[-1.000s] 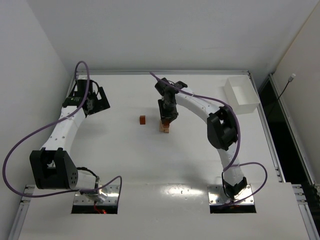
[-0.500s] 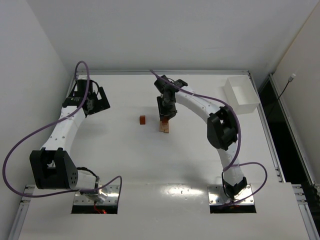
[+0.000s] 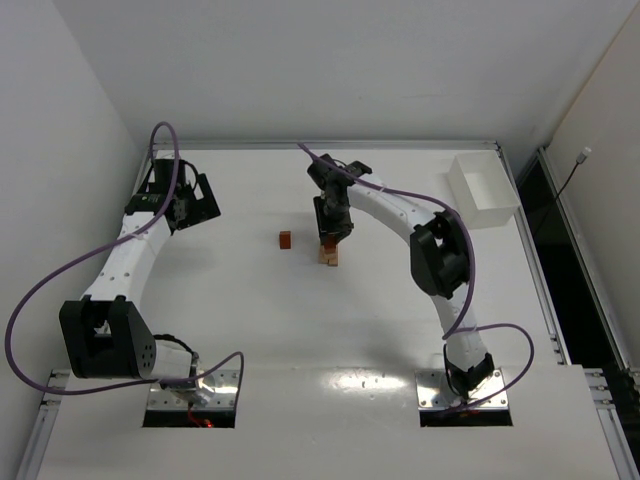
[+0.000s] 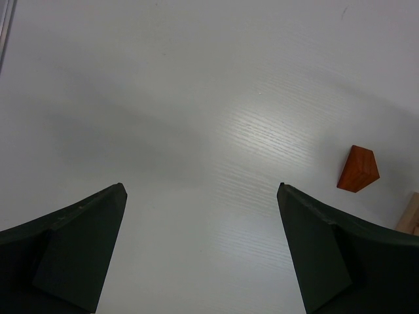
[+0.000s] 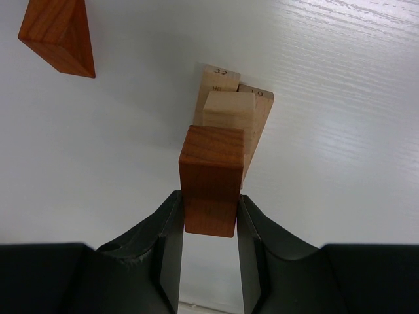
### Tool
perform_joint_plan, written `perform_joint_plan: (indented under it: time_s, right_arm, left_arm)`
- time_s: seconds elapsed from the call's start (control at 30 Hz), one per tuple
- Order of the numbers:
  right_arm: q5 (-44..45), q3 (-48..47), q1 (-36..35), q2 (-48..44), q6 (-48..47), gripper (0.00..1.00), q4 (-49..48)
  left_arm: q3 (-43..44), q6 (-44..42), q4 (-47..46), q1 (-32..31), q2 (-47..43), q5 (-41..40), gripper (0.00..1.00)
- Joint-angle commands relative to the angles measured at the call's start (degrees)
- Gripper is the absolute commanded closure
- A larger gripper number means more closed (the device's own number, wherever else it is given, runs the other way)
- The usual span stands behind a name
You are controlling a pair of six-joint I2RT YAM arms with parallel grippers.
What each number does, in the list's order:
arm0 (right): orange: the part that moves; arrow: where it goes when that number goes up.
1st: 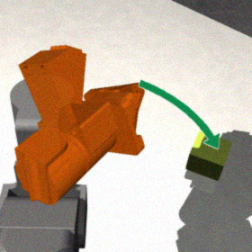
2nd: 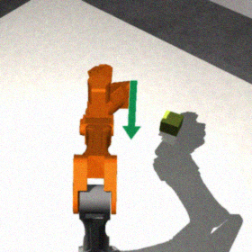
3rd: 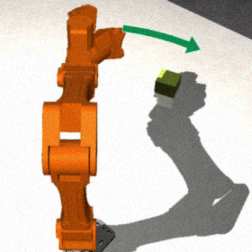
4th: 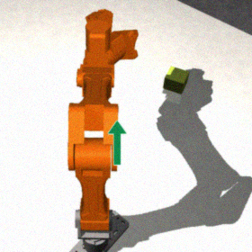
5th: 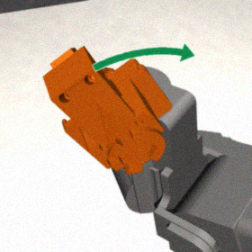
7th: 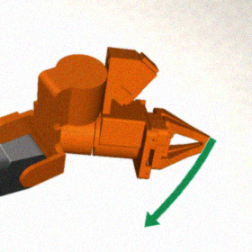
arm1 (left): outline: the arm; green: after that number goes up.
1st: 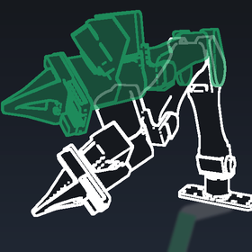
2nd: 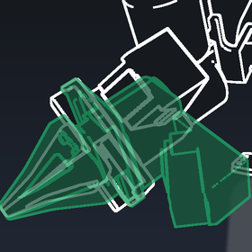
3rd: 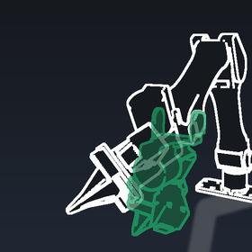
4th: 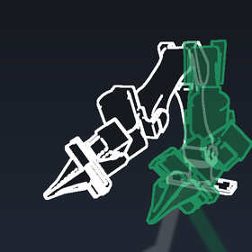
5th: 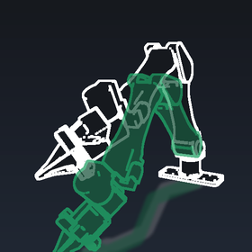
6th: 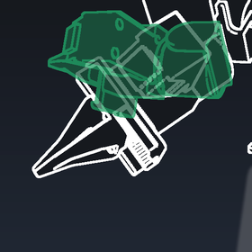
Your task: Build the wood block tower
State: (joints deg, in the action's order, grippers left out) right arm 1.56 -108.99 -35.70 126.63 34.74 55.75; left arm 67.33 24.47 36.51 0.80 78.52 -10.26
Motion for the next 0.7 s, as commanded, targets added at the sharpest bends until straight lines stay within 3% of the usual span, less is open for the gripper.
perform_joint_plan:
  time_s: [0.0,0.13,0.47,0.67]
  right_arm:
    - [0.99,-2.19,0.37,0.29,0.50,1.00,-0.38]
    - [0.99,-1.67,0.37,0.29,0.50,0.94,-0.90]
    - [0.99,-1.66,0.90,0.81,0.50,0.90,-0.90]
    - [0.99,-1.14,0.90,1.34,0.50,0.76,-0.90]
  left_arm:
    - [0.78,-0.12,-1.53,-0.62,-1.44,0.51,0.00]
    - [0.78,-0.12,-1.53,-0.62,-1.44,0.51,0.00]
    - [1.31,-0.12,-1.53,-0.62,-0.91,1.03,0.00]
    - [1.31,-0.12,-1.53,-0.62,-0.91,1.03,0.00]
